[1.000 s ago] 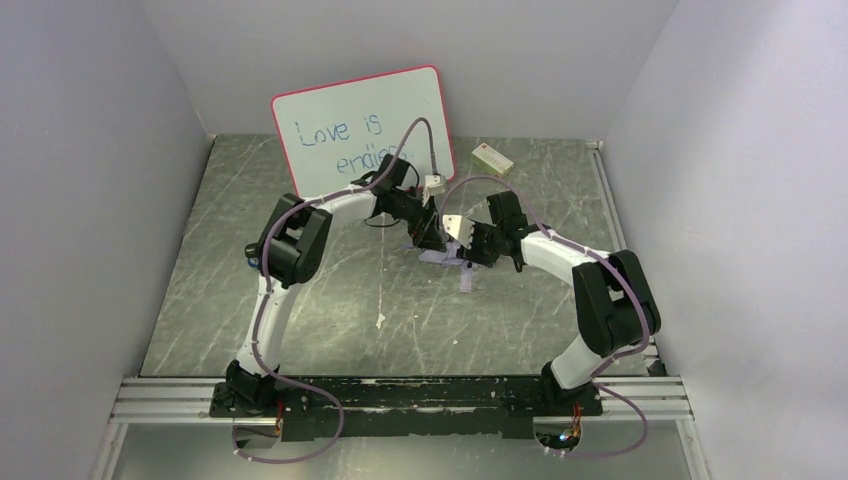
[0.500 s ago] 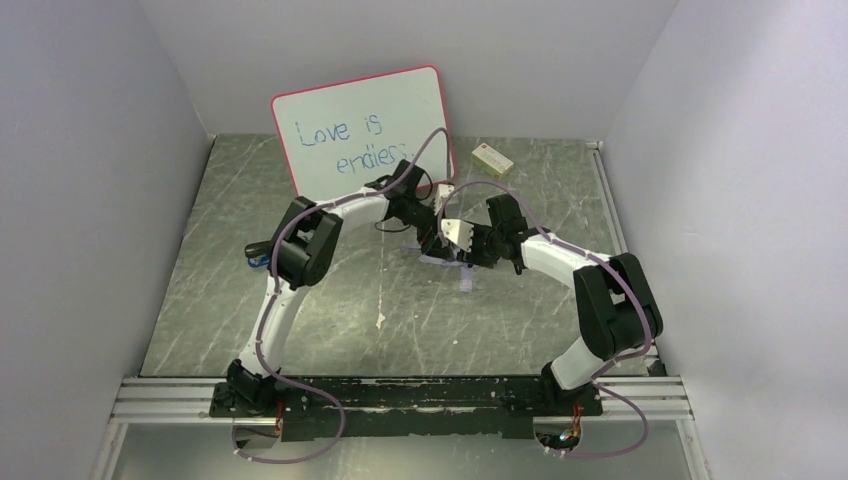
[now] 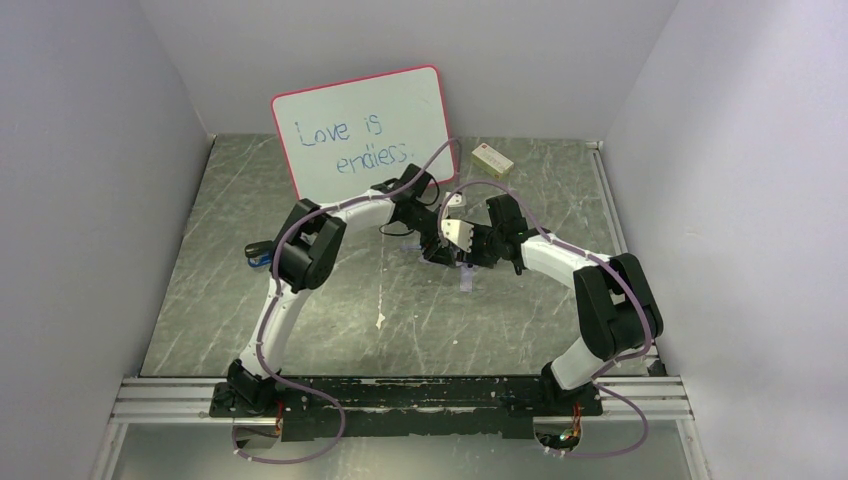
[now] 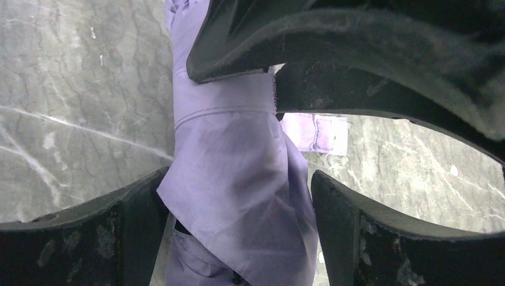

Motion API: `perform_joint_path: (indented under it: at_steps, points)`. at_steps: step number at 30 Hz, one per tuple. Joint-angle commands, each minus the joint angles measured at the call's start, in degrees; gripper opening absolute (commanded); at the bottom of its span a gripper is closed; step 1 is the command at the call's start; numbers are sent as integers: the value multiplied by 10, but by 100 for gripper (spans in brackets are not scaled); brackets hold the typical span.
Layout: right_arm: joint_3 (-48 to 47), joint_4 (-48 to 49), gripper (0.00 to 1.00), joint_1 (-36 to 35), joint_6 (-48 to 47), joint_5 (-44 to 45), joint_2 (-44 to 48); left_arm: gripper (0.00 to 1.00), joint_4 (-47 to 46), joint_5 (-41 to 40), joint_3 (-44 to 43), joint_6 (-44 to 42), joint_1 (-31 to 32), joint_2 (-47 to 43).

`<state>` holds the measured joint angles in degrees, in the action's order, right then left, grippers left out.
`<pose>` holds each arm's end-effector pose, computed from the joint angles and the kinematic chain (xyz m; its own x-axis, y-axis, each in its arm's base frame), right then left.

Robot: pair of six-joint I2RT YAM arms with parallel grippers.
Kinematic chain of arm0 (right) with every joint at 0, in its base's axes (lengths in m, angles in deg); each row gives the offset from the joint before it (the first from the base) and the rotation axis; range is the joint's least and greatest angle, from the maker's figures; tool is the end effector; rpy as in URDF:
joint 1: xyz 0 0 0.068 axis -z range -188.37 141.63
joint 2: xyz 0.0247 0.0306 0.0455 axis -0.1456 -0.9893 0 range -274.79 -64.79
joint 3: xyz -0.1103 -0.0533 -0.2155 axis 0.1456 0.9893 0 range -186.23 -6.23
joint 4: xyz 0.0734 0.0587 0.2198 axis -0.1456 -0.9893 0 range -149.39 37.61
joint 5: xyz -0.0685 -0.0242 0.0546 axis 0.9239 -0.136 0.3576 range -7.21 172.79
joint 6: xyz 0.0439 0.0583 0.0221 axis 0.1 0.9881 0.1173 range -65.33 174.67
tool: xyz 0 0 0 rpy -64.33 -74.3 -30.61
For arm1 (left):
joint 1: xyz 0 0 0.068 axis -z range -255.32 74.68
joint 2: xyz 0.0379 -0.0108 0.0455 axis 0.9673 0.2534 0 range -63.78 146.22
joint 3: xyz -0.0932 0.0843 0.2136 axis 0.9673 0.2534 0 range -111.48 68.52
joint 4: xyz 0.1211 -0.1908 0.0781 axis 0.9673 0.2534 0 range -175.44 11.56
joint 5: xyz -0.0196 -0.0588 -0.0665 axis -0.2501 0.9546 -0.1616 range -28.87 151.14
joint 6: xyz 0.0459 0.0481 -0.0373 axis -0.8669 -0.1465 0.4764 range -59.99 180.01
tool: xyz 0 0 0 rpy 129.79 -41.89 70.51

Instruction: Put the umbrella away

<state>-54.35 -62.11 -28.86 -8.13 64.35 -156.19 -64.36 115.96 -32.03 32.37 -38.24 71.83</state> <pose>0.2824 0.1272 0.1357 0.1121 -0.8589 -0.4997 -0.8986 0.1270 -0.4199 0.3412 -0.3240 0.1099 -0.2573 0.5293 -0.8085 0.9369 -0.0683 -0.3429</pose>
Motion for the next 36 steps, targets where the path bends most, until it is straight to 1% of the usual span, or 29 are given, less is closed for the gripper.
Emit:
perform_joint_path:
  at_steps: [1,7,9,12,14,19,23,24,26,28,30,33,34,35,36]
  points:
    - [19,-15,17,-2,-7,23,-15,90,96,-114,21,-30,6,4]
    - [24,-4,17,-2,-5,17,-14,89,98,-158,24,-22,7,13]
    - [28,0,17,-2,-5,17,-12,85,92,-167,26,-13,6,17]
    - [30,3,16,-1,-7,13,-10,76,102,-155,21,-11,5,29]
    - [30,4,16,-2,-7,12,-10,73,109,-149,25,-17,6,33]
    - [29,3,16,-2,-7,9,-12,77,115,-175,50,-20,5,24]
    - [28,3,16,-2,-7,10,-14,79,128,-149,67,-39,3,11]
    - [27,3,16,-2,-7,10,-14,77,133,-142,70,-45,3,10]
    - [29,4,16,-2,-7,11,-13,69,141,-129,74,-53,2,7]
    - [30,5,16,-2,-7,12,-11,64,146,-122,74,-57,2,8]
    - [32,7,16,-2,-7,14,-10,64,147,-128,71,-51,2,13]
    - [32,7,16,-2,-6,10,-9,67,144,-141,60,-31,1,26]
    - [31,7,16,-2,-6,9,-9,66,145,-144,53,-25,2,33]
    - [31,7,16,-2,-6,9,-8,63,149,-146,46,-20,1,41]
    - [31,6,16,-2,-6,9,-8,55,154,-148,38,-17,1,47]
